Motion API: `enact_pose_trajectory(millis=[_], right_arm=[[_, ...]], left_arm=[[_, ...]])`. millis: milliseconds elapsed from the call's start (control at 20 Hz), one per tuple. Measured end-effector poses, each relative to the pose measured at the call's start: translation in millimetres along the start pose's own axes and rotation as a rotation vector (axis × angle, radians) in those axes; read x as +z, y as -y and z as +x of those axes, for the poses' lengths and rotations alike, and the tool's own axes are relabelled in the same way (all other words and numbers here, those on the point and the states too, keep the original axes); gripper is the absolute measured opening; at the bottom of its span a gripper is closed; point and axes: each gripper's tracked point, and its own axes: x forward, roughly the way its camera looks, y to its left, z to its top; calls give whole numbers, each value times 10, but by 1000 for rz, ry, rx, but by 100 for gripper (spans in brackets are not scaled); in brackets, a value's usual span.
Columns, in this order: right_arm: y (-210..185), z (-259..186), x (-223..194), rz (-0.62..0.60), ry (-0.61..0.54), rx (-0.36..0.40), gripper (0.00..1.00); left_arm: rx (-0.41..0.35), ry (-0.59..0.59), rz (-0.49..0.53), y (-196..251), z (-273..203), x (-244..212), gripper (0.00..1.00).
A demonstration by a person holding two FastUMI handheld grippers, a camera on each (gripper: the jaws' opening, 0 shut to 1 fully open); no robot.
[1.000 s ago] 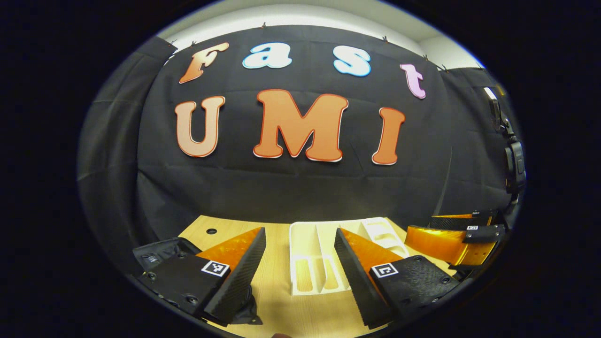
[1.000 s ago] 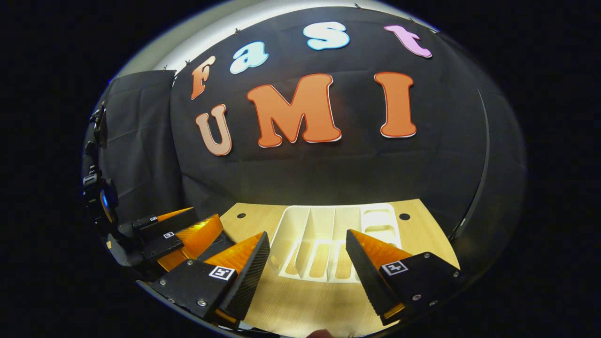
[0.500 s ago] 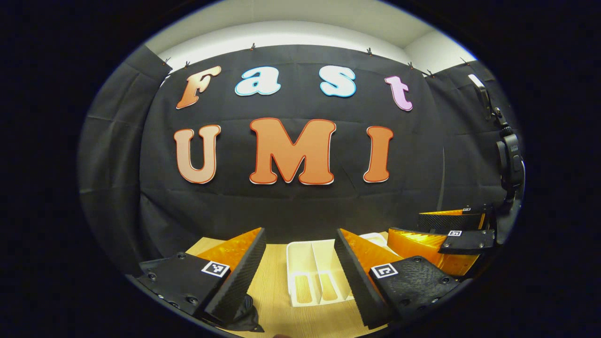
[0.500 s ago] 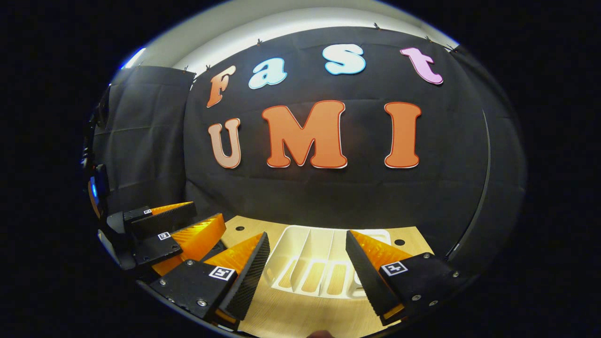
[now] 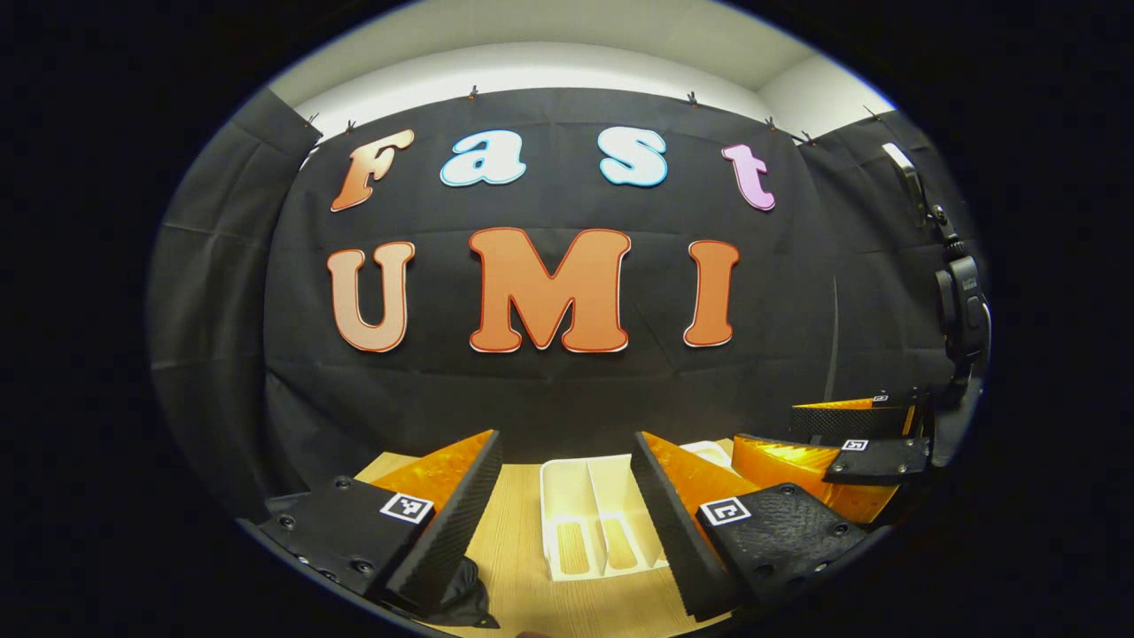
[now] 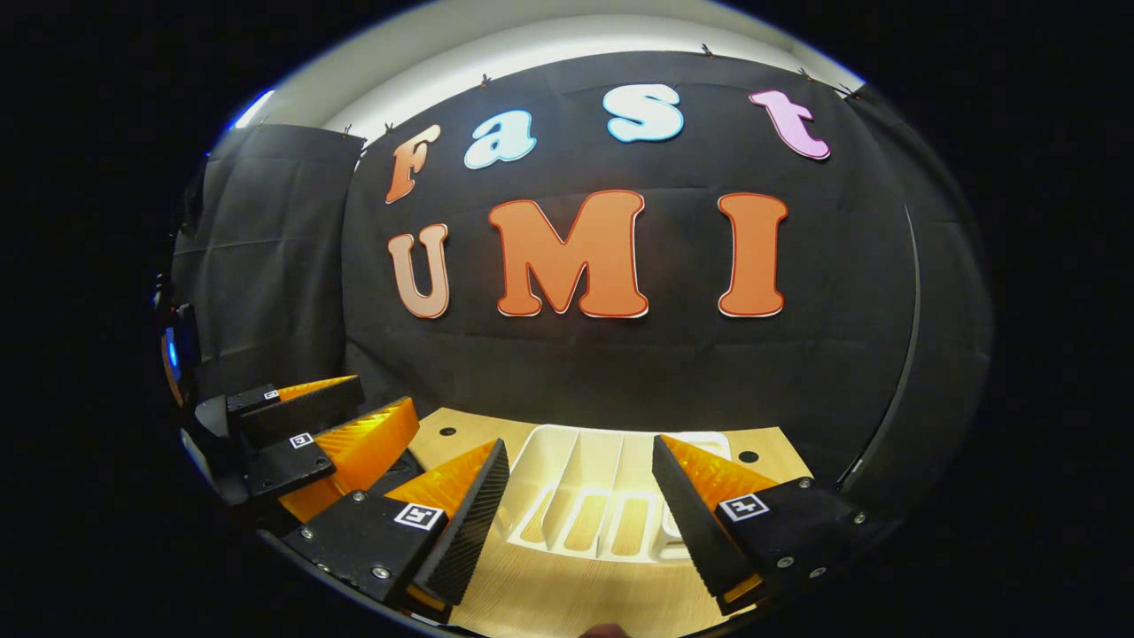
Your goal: Open the schoolbag, grab two books from the bookshelf and put them into the schoolbag.
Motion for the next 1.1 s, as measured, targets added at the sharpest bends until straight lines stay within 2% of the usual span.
enact_pose_trajectory(millis=[600, 1000, 1100], right_arm=[[-30, 64, -58, -22, 17, 1, 97], [-46, 191, -10, 5, 38, -86, 97], [-92, 210, 76, -3, 72, -96, 97]], left_arm=[[48, 38, -13, -181, -19, 49, 94], [11, 46, 13, -437, 148, 123, 94], [0, 77, 24, -519, 192, 222, 94]])
